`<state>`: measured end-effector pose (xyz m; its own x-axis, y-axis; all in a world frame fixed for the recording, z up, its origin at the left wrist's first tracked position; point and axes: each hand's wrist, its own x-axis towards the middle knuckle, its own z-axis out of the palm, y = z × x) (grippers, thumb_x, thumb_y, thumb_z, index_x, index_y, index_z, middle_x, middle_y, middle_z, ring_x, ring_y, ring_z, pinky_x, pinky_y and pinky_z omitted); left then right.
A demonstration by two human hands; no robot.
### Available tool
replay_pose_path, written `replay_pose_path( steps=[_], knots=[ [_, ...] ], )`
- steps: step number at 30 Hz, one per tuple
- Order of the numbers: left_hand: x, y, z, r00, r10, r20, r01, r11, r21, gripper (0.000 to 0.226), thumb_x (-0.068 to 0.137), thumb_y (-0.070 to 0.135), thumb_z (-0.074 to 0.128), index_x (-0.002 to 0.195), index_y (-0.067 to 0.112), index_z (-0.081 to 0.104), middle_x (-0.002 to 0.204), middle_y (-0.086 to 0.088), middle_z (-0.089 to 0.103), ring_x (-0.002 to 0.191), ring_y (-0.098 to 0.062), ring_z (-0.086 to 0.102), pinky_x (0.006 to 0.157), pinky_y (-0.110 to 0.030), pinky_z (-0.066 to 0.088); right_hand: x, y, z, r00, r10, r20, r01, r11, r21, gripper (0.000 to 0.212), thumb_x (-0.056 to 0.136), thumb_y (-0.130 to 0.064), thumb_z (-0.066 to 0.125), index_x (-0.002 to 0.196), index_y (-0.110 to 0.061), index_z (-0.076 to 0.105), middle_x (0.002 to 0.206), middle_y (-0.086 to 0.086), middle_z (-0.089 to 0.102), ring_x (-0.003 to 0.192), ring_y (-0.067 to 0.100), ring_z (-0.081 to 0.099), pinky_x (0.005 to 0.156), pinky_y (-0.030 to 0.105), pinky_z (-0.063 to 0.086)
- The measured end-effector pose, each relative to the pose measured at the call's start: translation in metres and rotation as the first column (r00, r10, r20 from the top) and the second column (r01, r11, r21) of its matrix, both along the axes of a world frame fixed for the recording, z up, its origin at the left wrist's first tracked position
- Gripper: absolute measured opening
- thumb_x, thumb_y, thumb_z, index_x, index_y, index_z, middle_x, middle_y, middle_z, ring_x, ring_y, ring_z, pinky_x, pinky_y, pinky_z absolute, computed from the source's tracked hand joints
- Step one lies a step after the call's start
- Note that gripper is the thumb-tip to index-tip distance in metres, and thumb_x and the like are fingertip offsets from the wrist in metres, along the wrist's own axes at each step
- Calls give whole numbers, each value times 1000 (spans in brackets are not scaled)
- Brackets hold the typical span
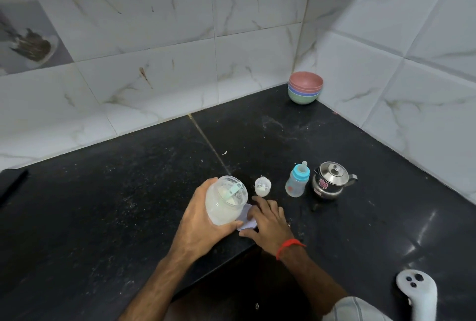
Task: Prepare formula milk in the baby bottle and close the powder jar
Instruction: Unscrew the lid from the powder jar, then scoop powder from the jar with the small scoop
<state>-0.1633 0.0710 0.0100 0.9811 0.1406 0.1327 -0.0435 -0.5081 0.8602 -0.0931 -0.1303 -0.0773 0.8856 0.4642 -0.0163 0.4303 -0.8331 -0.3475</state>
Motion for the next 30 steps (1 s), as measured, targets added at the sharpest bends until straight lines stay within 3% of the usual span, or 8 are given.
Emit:
replay_pose_path(
  steps=[2,6,10,15,21,26,28,30],
  knots=[
    [1,1,-1,1000,4,-11,-4,1000,12,111,50,53,95,144,40,37,139,25,49,130,2,49,103,-28,49,2,-1,11,995,-67,78,49,977,209,27,93,-43,61,115,-28,59,140,-8,47,121,20,47,101,39,43],
    [4,3,-7,999,20,-40,-18,998,53,110,50,52,96,142,45,36,140,24,50,130,-5,52,103,-40,52,6,1,68,970,-198,139,29,665,746,9,97,-17,64,105,-22,65,114,-7,62,99,6,58,87,28,48],
    [8,-2,-4,997,-48,-55,53,994,90,106,51,57,92,140,49,36,137,25,49,127,-7,53,99,-42,55,11,5,104,967,65,248,-153,922,356,28,97,-44,55,112,-29,73,136,-9,55,125,13,46,101,24,42],
    [6,-13,6,989,-139,-57,147,975,169,94,55,60,87,129,65,29,123,44,43,121,6,47,94,-26,49,19,3,106,973,161,164,-168,985,30,29,97,-43,56,111,-28,75,135,-6,55,121,20,45,99,44,48],
    [7,-17,1,990,-122,-74,132,981,146,103,57,57,91,140,50,31,130,34,43,127,0,47,102,-37,52,17,-3,115,977,99,187,-128,980,151,19,93,-37,66,98,-22,76,123,-9,56,112,13,51,91,37,52],
    [9,-18,0,989,-131,-63,139,977,159,104,58,58,91,140,52,28,127,40,41,129,-2,47,102,-38,52,14,-3,122,881,235,411,-230,971,-61,15,85,-37,75,83,-23,78,134,-3,58,132,24,49,99,40,47],
    [11,-18,0,989,-137,-61,146,976,164,104,57,59,90,141,50,28,128,38,41,129,-3,47,101,-39,52,13,0,123,923,228,310,-215,974,-76,15,86,-38,75,85,-25,81,141,-5,54,139,24,40,113,42,36],
    [13,-18,1,990,-124,-60,132,978,159,104,56,60,88,142,47,30,133,33,43,129,-4,47,101,-41,53,15,-1,124,988,88,130,-101,990,102,15,88,-37,75,88,-24,82,142,-9,53,139,18,36,117,37,31]
  ],
)
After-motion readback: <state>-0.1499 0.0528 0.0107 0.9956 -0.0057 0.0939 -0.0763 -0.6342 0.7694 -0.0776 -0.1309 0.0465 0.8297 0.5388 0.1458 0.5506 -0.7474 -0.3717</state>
